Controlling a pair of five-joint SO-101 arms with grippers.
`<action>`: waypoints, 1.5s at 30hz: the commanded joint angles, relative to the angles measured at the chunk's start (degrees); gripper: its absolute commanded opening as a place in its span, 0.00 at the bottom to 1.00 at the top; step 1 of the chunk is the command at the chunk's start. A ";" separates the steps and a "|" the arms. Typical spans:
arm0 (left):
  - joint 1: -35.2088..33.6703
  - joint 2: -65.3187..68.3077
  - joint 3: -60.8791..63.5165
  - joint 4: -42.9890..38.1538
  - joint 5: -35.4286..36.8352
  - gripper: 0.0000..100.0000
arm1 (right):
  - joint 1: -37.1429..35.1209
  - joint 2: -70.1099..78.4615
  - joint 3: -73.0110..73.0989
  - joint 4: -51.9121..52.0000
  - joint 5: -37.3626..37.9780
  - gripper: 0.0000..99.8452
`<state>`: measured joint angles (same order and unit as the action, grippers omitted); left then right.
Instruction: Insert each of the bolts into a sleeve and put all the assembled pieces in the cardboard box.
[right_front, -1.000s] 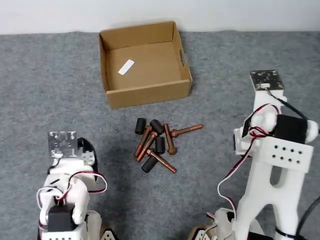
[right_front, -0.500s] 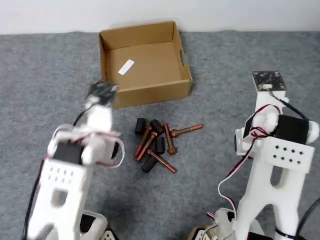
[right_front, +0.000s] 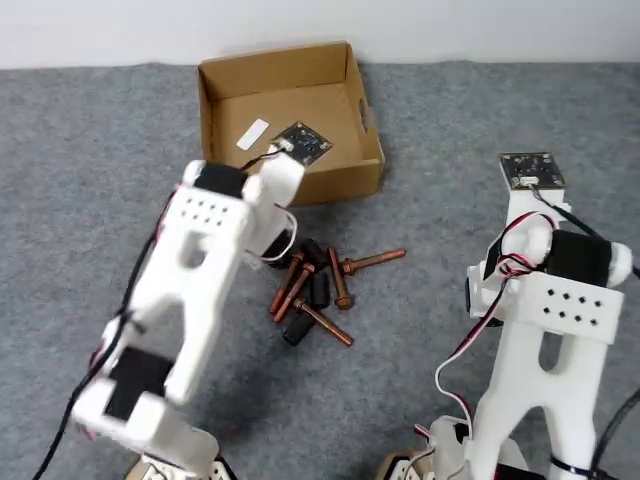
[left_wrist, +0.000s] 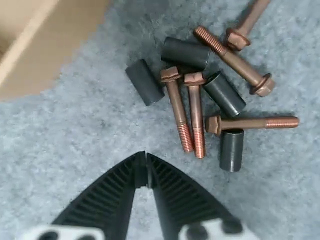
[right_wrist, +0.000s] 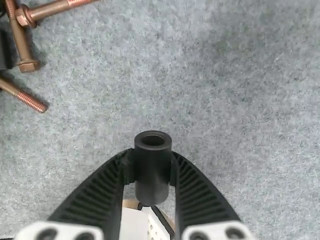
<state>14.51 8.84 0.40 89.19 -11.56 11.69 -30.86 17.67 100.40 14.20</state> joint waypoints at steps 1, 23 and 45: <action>2.55 7.56 -8.31 3.16 0.35 0.01 | 0.75 -2.15 -0.35 1.10 -0.09 0.01; 3.34 27.78 -21.85 1.67 0.44 0.12 | 0.75 -2.15 -0.44 1.27 0.09 0.01; -0.26 34.11 -22.55 -3.60 0.44 0.01 | 0.75 -3.03 -0.79 1.80 0.18 0.01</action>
<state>15.21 43.12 -21.05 86.20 -11.47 11.69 -30.86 17.67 100.40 14.20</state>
